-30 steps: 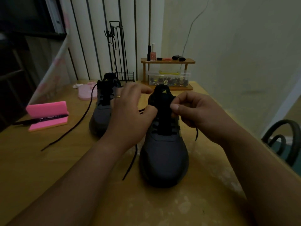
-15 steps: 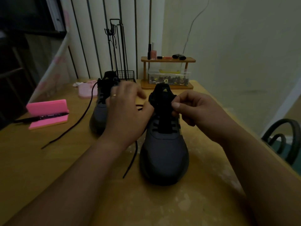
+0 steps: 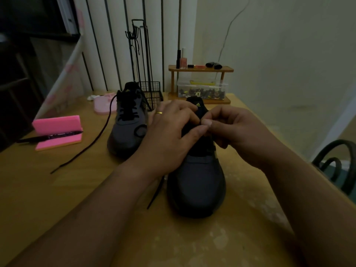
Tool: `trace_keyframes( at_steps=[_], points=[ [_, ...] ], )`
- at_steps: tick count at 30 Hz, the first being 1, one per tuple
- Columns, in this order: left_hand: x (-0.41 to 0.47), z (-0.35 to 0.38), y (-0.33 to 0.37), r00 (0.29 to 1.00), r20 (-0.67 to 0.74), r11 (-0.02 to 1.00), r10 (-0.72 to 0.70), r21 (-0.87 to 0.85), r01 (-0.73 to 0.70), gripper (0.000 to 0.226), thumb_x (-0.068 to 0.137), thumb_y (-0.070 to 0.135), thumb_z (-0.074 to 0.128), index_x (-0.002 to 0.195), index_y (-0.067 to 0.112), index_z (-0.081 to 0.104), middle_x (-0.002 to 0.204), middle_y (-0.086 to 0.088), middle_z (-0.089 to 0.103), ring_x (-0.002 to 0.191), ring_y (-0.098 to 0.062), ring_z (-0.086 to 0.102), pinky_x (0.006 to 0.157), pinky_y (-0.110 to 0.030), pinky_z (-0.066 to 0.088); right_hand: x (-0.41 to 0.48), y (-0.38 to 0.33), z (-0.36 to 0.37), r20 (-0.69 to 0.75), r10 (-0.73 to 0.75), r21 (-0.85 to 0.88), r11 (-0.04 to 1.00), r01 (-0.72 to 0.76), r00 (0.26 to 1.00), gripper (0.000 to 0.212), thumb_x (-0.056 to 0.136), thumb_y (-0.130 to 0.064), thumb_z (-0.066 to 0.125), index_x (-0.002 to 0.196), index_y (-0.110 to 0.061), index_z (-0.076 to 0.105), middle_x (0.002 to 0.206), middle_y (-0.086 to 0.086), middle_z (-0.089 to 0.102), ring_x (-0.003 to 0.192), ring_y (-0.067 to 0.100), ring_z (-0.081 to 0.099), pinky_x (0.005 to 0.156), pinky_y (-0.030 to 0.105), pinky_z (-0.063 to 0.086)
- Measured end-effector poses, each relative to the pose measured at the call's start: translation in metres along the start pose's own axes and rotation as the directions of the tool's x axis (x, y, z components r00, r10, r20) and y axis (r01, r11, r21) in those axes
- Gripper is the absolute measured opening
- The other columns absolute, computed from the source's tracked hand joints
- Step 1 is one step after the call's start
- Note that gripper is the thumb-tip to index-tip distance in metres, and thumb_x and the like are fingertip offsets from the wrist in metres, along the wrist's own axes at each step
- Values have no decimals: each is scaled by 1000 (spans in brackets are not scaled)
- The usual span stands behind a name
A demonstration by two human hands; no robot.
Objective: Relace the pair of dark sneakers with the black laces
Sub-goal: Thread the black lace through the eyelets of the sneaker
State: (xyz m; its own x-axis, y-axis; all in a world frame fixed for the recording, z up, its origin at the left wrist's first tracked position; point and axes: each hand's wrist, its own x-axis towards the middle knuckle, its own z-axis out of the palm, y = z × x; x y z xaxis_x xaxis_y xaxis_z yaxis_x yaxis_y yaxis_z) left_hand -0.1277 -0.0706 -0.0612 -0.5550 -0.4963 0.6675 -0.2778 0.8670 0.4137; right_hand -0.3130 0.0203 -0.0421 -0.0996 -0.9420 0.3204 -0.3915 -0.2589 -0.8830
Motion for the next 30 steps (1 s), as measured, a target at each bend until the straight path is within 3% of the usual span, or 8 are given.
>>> trace_keyframes(
  at_steps=[6, 10, 12, 16, 19, 22, 26, 30],
  points=[
    [1, -4, -8, 995, -85, 997, -57, -54, 52, 16, 91, 38, 49, 84, 24, 53, 112, 13, 58, 118, -13, 46, 103, -56, 41, 1, 4, -7, -101, 15, 29, 999, -13, 995, 9, 101, -14, 64, 103, -5, 68, 84, 8, 69, 61, 15, 53, 58, 30, 43],
    [-1, -2, -1, 1000, -9, 999, -16, 35, 17, 23, 97, 47, 47, 100, 30, 62, 113, 15, 56, 118, -10, 43, 104, -42, 33, 1, 2, -1, -76, 0, 9, 1000, 1, 997, 8, 101, -16, 64, 102, -10, 69, 82, 4, 69, 65, 15, 55, 60, 29, 46],
    [0, 2, 0, 1000, 16, 999, 0, 54, -1, 25, 100, 48, 47, 99, 30, 64, 110, 15, 56, 116, -12, 44, 101, -43, 34, 2, 1, 4, -65, 0, 29, 1000, 2, 998, 8, 102, -18, 63, 102, -12, 69, 82, 2, 69, 67, 16, 58, 61, 29, 48],
    [2, 2, -7, 993, -112, 995, -41, -97, 30, 22, 106, 36, 50, 96, 23, 65, 102, 12, 61, 108, -11, 51, 95, -41, 45, 7, 3, -1, -248, 70, 156, 987, -31, 966, 20, 108, -21, 52, 121, -15, 66, 91, 4, 71, 71, 17, 61, 63, 30, 51],
    [5, 2, -7, 991, -93, 984, -96, -157, 81, 13, 106, 31, 56, 105, 25, 68, 111, 13, 63, 111, -3, 55, 93, -27, 48, 11, 10, -1, -309, 34, -67, 996, -57, 951, 23, 110, -28, 48, 124, -30, 66, 92, -3, 68, 75, 13, 62, 67, 29, 54],
    [9, 4, -6, 995, -60, 989, -85, -127, 77, 11, 105, 31, 58, 105, 26, 68, 105, 11, 61, 104, -4, 56, 89, -32, 50, 14, 14, 8, -242, 46, -130, 988, -80, 969, 20, 109, -41, 49, 117, -33, 66, 83, -21, 68, 73, -3, 63, 63, 16, 51],
    [23, 0, -3, 999, -21, 1000, -27, 16, 27, 14, 103, 38, 56, 103, 30, 67, 96, 18, 55, 107, -11, 50, 94, -49, 48, 17, 13, 12, -294, 49, -68, 995, -72, 955, 19, 105, -41, 57, 106, -23, 64, 85, -6, 67, 66, -6, 62, 58, 10, 48],
    [38, -2, 3, 998, 53, 997, -43, 67, 39, 12, 105, 35, 56, 101, 35, 68, 93, 18, 57, 106, -13, 48, 99, -53, 45, 20, 15, 12, -326, 123, 63, 992, -108, 937, 8, 104, -21, 58, 100, -15, 61, 86, 1, 64, 62, 0, 61, 54, 14, 48]
  ],
)
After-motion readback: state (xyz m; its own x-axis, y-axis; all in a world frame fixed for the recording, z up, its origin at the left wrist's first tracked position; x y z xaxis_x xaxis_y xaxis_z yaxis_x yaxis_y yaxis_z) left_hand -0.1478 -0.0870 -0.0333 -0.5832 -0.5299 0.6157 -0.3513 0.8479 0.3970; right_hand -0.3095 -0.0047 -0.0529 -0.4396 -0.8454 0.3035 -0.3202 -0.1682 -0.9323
